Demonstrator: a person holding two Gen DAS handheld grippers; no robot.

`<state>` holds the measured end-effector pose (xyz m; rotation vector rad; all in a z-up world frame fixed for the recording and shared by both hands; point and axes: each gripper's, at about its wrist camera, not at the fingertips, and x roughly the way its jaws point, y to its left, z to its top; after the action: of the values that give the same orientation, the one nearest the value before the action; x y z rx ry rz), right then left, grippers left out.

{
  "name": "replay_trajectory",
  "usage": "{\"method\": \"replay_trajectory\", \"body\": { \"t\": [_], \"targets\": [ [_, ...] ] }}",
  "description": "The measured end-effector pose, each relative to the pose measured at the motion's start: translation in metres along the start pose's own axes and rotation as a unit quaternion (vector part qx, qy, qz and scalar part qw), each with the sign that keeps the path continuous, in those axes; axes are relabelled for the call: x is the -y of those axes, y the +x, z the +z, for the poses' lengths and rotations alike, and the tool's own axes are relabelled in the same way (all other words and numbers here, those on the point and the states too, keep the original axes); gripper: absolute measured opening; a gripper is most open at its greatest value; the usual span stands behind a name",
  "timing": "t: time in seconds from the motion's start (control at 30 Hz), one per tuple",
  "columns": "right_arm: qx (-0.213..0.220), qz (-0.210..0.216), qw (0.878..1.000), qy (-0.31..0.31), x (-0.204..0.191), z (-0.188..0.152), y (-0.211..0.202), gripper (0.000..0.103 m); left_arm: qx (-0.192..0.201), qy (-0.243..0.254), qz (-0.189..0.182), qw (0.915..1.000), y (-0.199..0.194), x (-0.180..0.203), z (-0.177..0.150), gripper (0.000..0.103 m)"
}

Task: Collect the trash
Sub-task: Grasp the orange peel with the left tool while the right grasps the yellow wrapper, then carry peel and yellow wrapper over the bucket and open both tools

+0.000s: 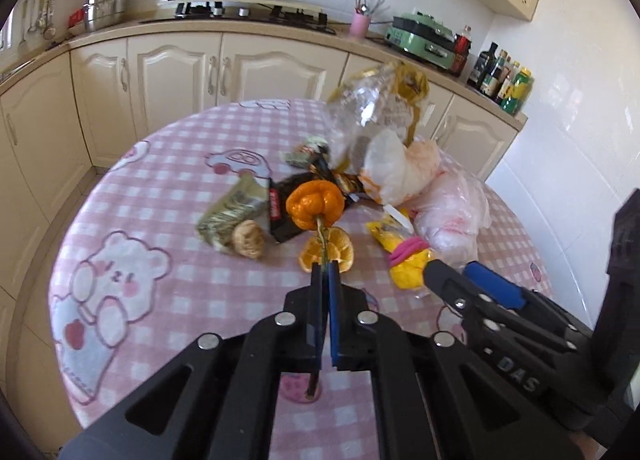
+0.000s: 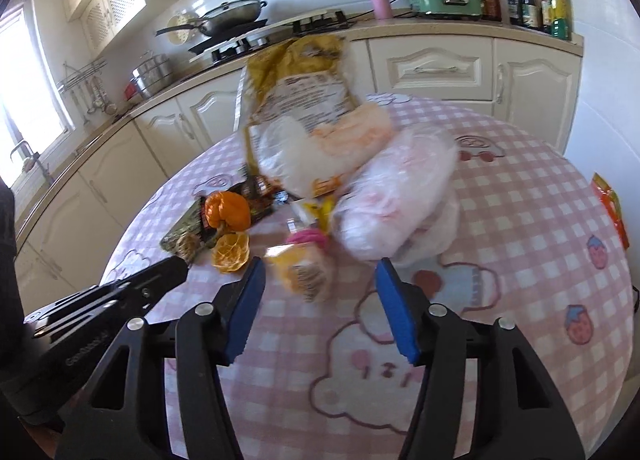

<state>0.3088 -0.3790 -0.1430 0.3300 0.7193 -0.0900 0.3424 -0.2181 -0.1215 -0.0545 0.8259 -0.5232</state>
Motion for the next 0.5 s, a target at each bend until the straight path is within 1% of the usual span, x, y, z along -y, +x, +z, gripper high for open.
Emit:
{"method": "replay_trajectory", "body": {
  "t": [0.03, 0.07, 0.13, 0.27, 0.4, 0.5],
  "targets": [
    [-0.006, -0.001, 1.0, -0.002, -0.004, 0.002, 0.006, 0.044, 0.005, -0.003, 0.001, 1.0, -0.005, -0.003, 0.001, 0.003],
    [-0.013, -0.002, 1.0, -0.004, -0.006, 0.004, 0.011, 0.034, 0.01, -0.005, 0.002, 0.9999, -0.01, -0.006, 0.001, 0.003],
    [-0.02, 0.002, 1.0, -0.002, -0.01, 0.006, 0.018, 0.026, 0.019, -0.009, 0.002, 0.9998, -0.022, -0.014, 0.001, 0.003],
    [-0.011, -0.002, 1.0, -0.01, -0.021, 0.003, 0.011, 0.023, 0.039, -0.013, 0.002, 0.9991, -0.045, -0.026, 0.002, 0.003],
    [0.02, -0.006, 0.999, -0.029, -0.046, 0.001, -0.013, 0.022, 0.062, -0.025, 0.001, 0.9977, -0.073, -0.043, 0.001, 0.003],
    [0.037, 0.005, 0.998, -0.045, -0.068, 0.001, -0.029, 0.022, 0.077, -0.034, 0.006, 0.9965, -0.095, -0.058, -0.005, 0.003]
  ]
}}
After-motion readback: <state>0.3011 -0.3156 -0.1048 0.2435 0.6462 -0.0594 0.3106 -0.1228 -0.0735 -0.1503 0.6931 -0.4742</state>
